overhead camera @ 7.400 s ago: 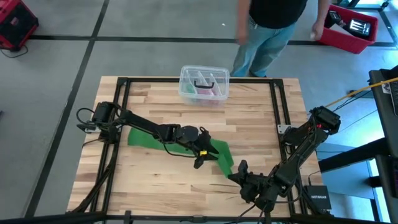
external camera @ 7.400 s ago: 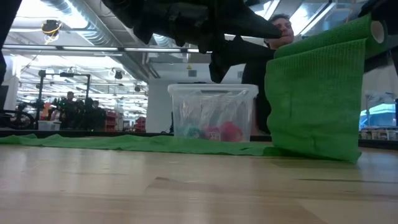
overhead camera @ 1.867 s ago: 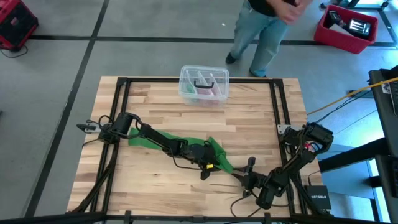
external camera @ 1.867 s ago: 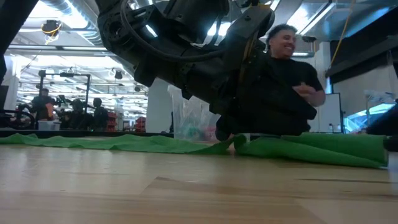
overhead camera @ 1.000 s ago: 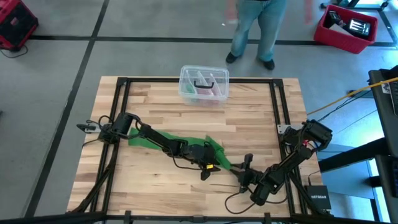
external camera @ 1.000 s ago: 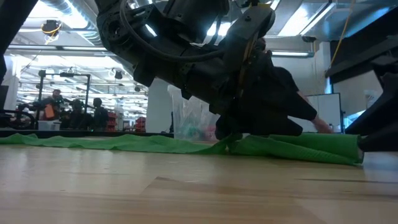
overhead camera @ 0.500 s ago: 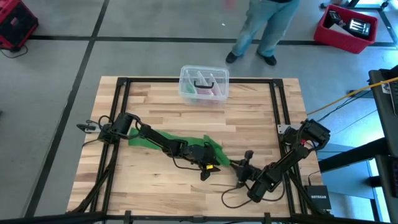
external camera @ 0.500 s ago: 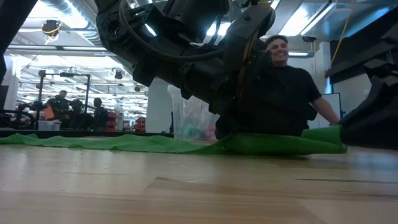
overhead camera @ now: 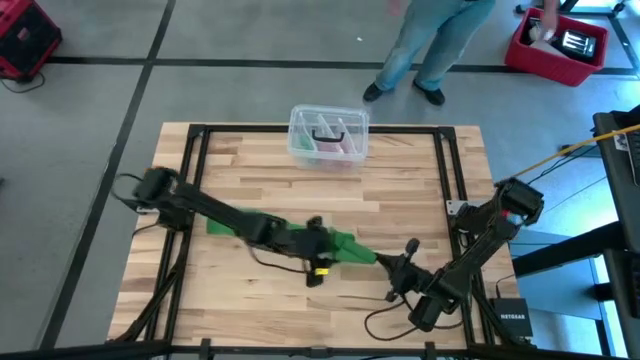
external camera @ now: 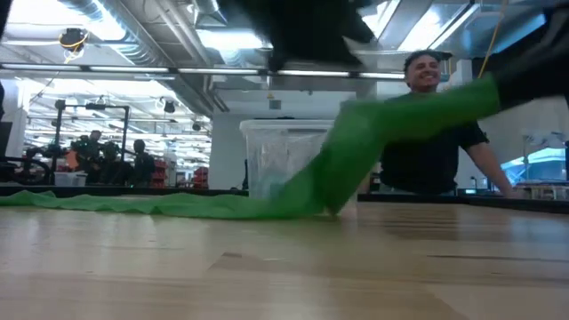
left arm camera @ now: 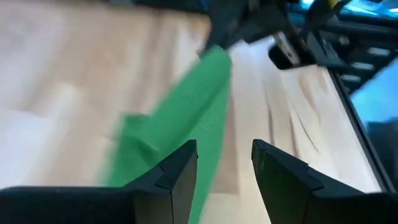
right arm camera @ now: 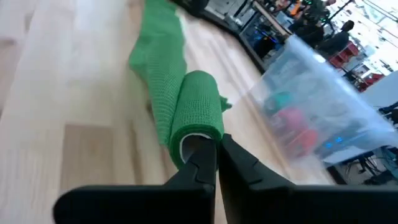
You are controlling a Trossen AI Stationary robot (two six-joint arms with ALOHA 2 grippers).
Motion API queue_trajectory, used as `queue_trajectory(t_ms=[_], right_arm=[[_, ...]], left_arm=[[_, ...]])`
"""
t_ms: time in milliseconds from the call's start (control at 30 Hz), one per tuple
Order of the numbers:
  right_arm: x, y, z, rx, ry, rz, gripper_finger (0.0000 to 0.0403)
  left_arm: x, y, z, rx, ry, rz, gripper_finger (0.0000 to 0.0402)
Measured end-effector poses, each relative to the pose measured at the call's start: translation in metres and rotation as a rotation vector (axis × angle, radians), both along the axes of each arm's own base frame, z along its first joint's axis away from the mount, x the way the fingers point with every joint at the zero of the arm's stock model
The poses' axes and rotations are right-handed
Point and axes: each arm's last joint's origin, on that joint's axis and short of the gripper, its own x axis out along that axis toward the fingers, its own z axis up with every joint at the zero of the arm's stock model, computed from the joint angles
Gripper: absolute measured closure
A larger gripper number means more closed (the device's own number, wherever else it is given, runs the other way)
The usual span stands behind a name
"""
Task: Roll bandage
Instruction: Roll the green bandage
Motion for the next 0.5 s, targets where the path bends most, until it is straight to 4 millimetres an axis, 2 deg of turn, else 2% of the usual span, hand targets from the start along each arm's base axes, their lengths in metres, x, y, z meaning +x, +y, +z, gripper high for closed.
queue_trajectory(t_ms=[100, 200, 367, 500], right_arm=[[-0.007, -0.006, 0.024, -0.008, -0.016, 0.008, 0.0397], [-0.014, -0.016, 0.051, -0.021, -0.046, 0.02, 0.0399], [-0.025, -0.04, 0.098, -0.11, -0.104, 0.032, 0.04], [-0.031, -0.063, 0.136, -0.114, -0.127, 0.021, 0.0401]], left_arm=[[-0.03, 0.001, 0.047, 0.107, -0.086, 0.078, 0.0254], [-0.057, 0.005, 0.081, 0.193, -0.158, 0.152, 0.0254], [-0.083, 0.02, 0.122, 0.324, -0.277, 0.189, 0.0254], [-0.09, 0.036, 0.138, 0.344, -0.341, 0.233, 0.0254]])
